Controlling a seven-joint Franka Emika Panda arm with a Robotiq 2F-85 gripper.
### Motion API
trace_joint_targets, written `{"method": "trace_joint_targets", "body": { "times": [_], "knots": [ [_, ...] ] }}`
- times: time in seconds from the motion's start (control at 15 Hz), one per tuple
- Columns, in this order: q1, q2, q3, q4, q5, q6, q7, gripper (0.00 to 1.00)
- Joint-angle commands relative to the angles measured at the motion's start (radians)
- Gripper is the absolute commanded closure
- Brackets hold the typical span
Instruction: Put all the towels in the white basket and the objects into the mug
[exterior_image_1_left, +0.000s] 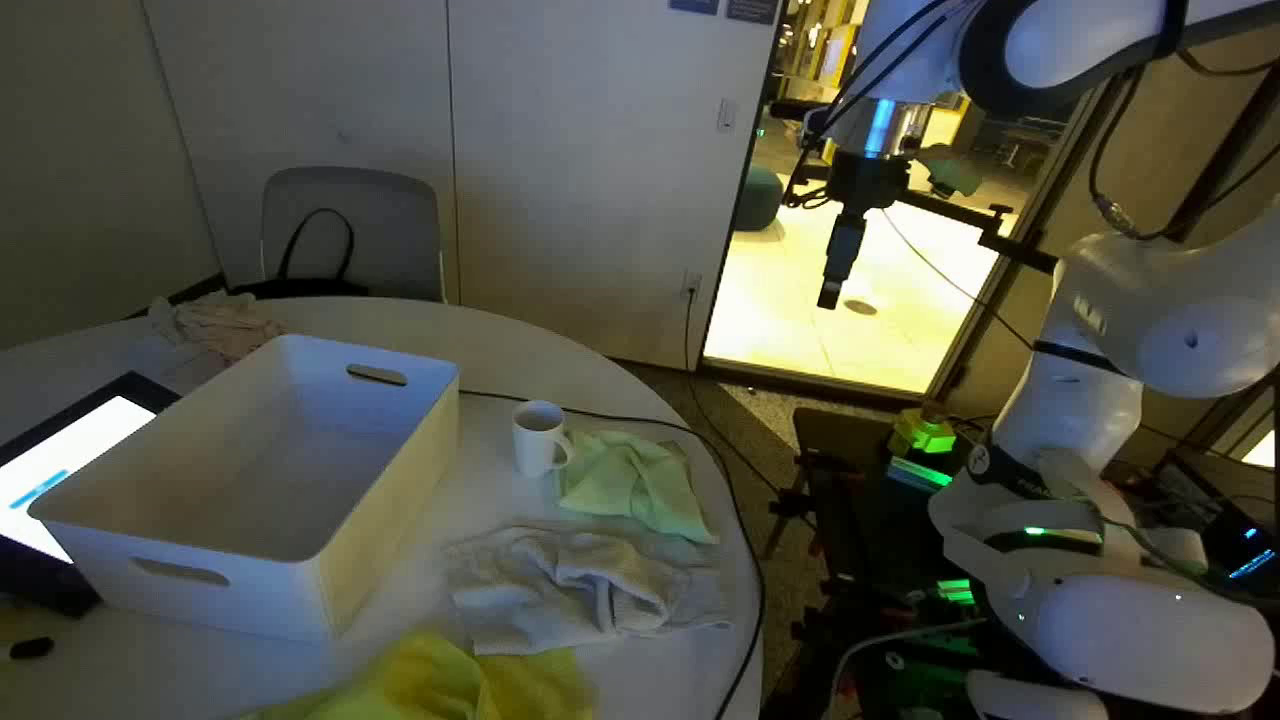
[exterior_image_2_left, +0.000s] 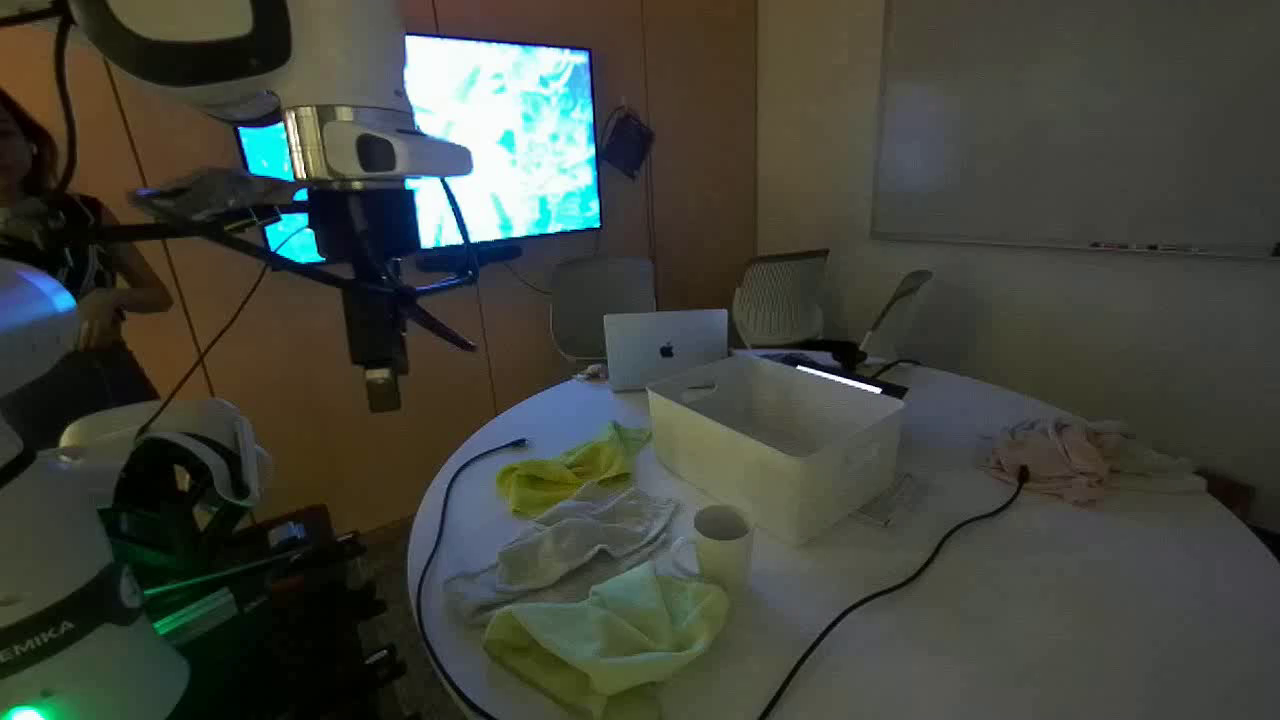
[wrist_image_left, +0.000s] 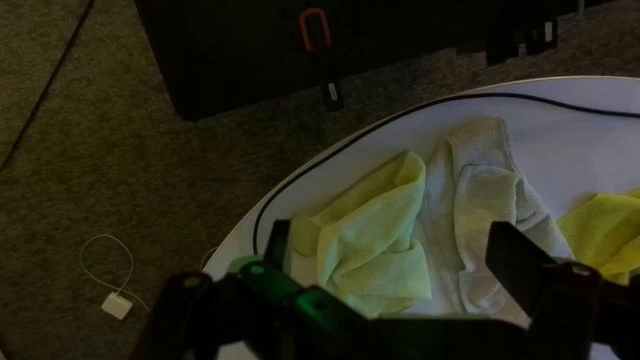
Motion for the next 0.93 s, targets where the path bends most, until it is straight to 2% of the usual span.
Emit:
{"method": "trace_joint_targets", "body": {
  "times": [0.0,0.4,0.87],
  "knots": [
    [0.003,0.001,-0.003,0.001,-0.002,-0.004,0.001,0.0],
    [0.003,0.01,0.0,0.001,-0.004,-0.002,0.003,0.0],
    [0.033,0.184,0.022,0.018,-0.006,0.137,0.013,0.0]
  ]
}}
